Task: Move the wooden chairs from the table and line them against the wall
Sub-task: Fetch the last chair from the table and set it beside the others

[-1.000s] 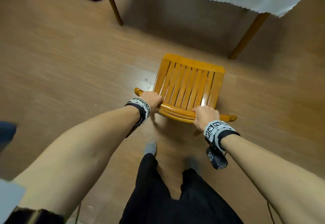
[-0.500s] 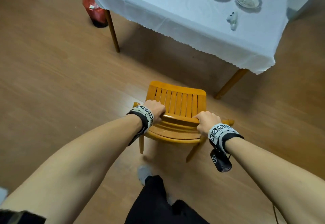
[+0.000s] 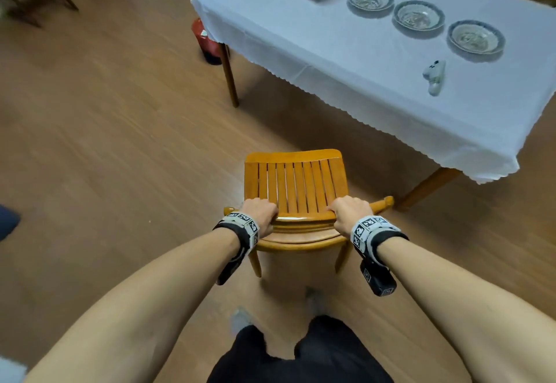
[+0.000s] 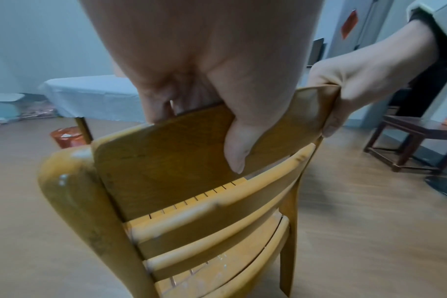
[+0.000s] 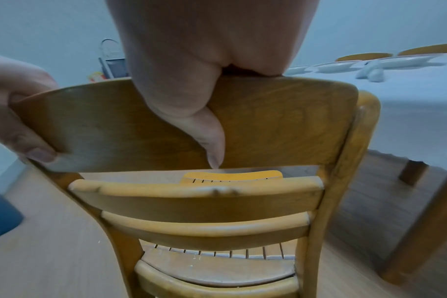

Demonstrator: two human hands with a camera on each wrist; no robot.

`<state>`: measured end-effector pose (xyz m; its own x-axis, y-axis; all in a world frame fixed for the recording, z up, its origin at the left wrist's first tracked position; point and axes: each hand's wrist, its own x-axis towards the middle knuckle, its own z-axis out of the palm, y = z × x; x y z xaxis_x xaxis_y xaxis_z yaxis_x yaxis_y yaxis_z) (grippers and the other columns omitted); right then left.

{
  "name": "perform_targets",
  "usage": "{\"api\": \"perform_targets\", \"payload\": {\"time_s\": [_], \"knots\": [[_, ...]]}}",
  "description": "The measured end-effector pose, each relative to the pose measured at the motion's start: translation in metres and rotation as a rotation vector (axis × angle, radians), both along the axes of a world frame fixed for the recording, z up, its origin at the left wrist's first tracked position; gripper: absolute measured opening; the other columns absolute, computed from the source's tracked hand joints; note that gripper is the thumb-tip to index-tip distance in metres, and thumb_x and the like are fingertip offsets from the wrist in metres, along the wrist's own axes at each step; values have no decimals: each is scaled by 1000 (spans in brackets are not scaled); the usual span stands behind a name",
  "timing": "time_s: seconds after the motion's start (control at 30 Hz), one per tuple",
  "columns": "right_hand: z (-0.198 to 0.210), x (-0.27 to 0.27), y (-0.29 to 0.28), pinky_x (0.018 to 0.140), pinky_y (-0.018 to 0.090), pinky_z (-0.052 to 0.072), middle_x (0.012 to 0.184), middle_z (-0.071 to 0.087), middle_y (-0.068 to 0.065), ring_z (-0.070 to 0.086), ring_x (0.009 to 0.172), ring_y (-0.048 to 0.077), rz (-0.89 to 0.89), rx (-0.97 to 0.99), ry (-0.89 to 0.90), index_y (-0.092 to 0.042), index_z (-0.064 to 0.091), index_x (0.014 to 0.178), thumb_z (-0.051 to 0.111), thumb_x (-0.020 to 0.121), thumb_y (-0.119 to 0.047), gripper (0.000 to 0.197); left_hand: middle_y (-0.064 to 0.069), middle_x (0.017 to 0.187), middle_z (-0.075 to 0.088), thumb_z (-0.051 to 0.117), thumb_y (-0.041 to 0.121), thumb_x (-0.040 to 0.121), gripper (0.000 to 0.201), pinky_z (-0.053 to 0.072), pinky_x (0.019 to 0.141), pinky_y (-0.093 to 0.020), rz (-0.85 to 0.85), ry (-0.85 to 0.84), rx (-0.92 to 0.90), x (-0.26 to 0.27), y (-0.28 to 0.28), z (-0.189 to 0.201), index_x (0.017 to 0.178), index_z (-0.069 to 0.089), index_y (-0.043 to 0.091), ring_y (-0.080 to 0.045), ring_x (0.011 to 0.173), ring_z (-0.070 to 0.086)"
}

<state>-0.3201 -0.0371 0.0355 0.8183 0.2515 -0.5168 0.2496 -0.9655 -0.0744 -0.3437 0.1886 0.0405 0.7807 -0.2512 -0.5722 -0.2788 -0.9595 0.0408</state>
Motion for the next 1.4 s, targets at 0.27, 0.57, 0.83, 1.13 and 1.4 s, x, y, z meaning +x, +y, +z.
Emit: {"api": "perform_targets", "payload": {"time_s": [0.27,0.57,0.83,1.13,1.4], "knots": [[-5,93,42,74,36,58,97,72,-4,69,88,23,321,-19,39,-38,73,113,62,87,-10,39,-6,104,68,60,24,90,18,51,82,-35,262,14,35,25,20,-11,105,66,17,-28,99,64],[1,189,176,73,34,56,99,71,-4,69,88,23,567,-18,3,-37,72,115,59,92,-17,33,-7,101,66,60,24,89,18,49,79,-35,454,21,13,75,132,-4,104,66,17,-29,97,62],[-1,273,288,75,37,60,90,68,-9,66,82,17,651,-59,45,-40,72,115,58,95,-16,34,-2,85,58,60,24,87,7,42,67,-33,508,4,-6,139,231,-4,90,60,18,-24,78,53],[5,390,396,77,36,57,92,65,-5,67,89,23,725,-29,-46,-37,70,116,63,94,-22,27,-4,93,63,61,24,89,8,42,69,-34,612,-70,37,248,330,-2,91,58,17,-26,87,58],[-29,483,478,78,39,55,110,71,0,68,101,27,860,-72,142,-36,64,127,74,88,-19,44,-7,116,64,61,20,90,26,46,81,-36,640,126,110,338,407,-27,115,62,17,-29,108,61]]}}
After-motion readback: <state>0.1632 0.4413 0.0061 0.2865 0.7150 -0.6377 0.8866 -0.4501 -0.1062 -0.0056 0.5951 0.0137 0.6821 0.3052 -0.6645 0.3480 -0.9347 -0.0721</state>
